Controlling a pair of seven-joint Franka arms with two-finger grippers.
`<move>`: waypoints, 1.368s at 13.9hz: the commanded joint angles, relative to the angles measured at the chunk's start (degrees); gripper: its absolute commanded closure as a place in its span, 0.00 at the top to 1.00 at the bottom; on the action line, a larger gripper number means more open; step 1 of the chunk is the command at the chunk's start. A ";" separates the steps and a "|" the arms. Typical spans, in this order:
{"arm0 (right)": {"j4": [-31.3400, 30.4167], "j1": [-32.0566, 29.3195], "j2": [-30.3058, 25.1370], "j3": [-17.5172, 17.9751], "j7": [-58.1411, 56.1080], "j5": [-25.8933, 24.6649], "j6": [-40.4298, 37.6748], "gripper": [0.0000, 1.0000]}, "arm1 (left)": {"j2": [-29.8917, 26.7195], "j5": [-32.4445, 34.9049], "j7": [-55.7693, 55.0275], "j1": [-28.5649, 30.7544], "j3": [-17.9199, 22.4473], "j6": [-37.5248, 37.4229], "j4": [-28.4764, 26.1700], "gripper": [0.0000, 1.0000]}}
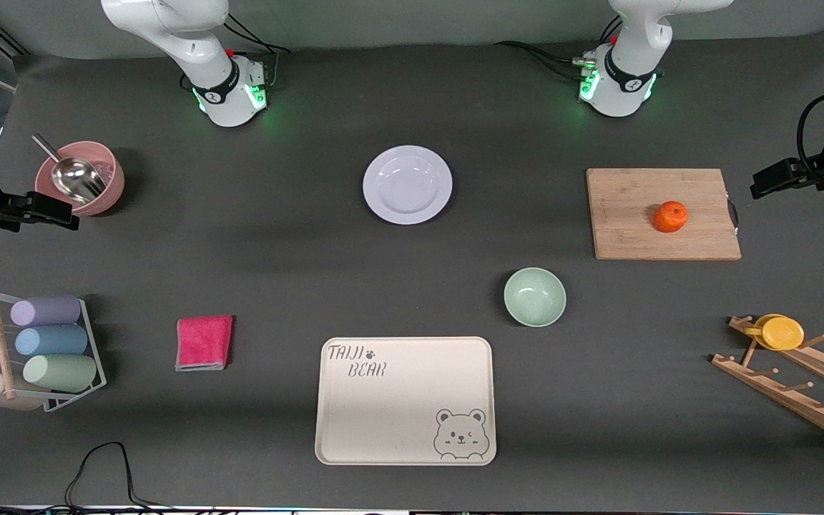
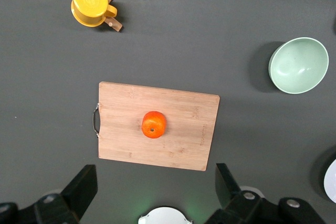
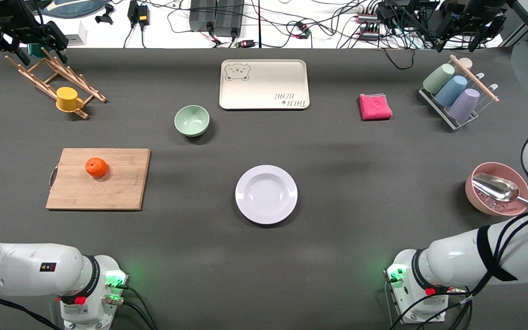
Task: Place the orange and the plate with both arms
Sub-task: 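Move the left gripper over the orange while the right gripper rises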
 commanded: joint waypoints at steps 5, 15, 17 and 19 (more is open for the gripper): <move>-1.05 0.07 -1.42 0.17 1.60 -0.83 -0.59 1.00 | 1.83 0.06 0.41 -0.05 0.42 -1.84 3.49 1.00; -14.91 5.24 -14.67 0.35 9.41 -0.39 1.69 1.00 | 2.98 -0.12 -0.19 1.61 1.30 -3.94 4.64 1.00; -21.06 8.49 -20.03 0.35 14.41 0.75 4.40 1.00 | 2.98 -0.12 0.67 2.93 1.30 -3.17 2.89 1.00; -26.86 12.53 -24.60 0.35 20.20 1.02 6.95 1.00 | 2.81 0.14 0.77 3.38 1.38 -0.37 -0.35 1.00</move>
